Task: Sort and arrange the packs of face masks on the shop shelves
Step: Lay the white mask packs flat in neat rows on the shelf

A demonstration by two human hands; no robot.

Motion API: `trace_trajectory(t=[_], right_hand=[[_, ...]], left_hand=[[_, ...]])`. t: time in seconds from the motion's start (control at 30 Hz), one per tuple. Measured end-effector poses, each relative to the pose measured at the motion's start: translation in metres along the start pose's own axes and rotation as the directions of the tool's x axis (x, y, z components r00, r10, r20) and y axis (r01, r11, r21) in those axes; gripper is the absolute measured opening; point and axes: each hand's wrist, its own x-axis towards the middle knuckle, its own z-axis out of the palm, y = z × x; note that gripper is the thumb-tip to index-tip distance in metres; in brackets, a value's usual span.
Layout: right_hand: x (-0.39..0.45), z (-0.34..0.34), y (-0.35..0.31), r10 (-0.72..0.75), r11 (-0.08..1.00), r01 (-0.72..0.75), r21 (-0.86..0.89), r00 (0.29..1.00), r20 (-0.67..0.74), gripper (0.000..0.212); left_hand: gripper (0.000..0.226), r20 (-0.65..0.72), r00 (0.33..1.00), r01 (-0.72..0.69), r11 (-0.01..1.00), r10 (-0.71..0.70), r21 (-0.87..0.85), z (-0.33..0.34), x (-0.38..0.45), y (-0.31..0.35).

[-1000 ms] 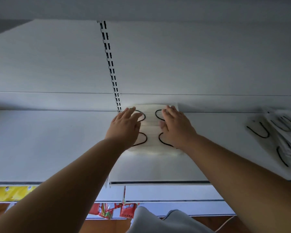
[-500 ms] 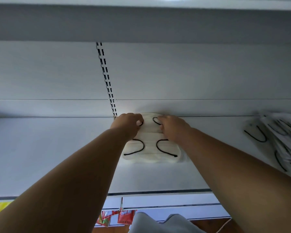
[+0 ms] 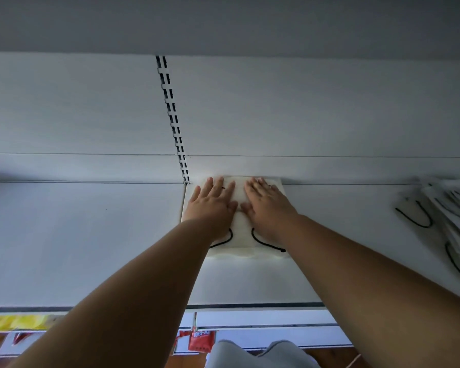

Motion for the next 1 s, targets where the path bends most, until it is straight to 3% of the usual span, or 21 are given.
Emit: trace_trajectory(t=[0.27, 0.47, 0.53, 0.67, 0.77, 0.83, 1.0], right_hand=[[0.001, -0.003, -0.002, 0.008, 1.000, -0.008, 0.029, 1.000, 0.005, 0.063], [-0.027, -0.013, 0.003, 0.017, 1.000, -0.011, 0.024, 0.965, -0.260, 0.066], [-0.050, -0.007, 0.000, -0.018, 1.000, 0.023, 0.017, 0.964, -0.265, 0.078], [-0.081, 0.016, -0.007, -0.049, 0.998, 0.045, -0.040, 0.993, -0.109, 0.095], [-0.079, 0.026, -0.002, -0.046, 0.999, 0.047, 0.005, 0.987, -0.155, 0.108], [-0.079, 0.031, 0.003, -0.082, 0.996, 0.084, 0.000, 0.972, -0.221, 0.107], [-0.091, 0.042, 0.015, -0.161, 0.980, 0.132, -0.147, 0.965, -0.206, 0.096]], left_hand=[[0.057, 0.049, 0.999, -0.014, 1.000, 0.014, -0.006, -0.006, -0.001, 0.001], [0.053, -0.260, 0.964, -0.094, 0.990, 0.064, -0.105, -0.018, -0.049, -0.007], [0.060, -0.216, 0.968, -0.140, 0.989, 0.127, -0.044, -0.008, -0.079, -0.010], [0.080, -0.069, 0.978, -0.187, 0.973, 0.198, 0.137, 0.015, -0.101, -0.015], [0.084, -0.073, 0.983, -0.155, 0.974, 0.169, 0.163, 0.018, -0.096, -0.013], [0.086, -0.071, 0.983, -0.157, 0.971, 0.172, 0.183, 0.022, -0.094, -0.011], [0.081, -0.096, 0.979, -0.155, 0.965, 0.179, 0.212, 0.029, -0.097, -0.013]])
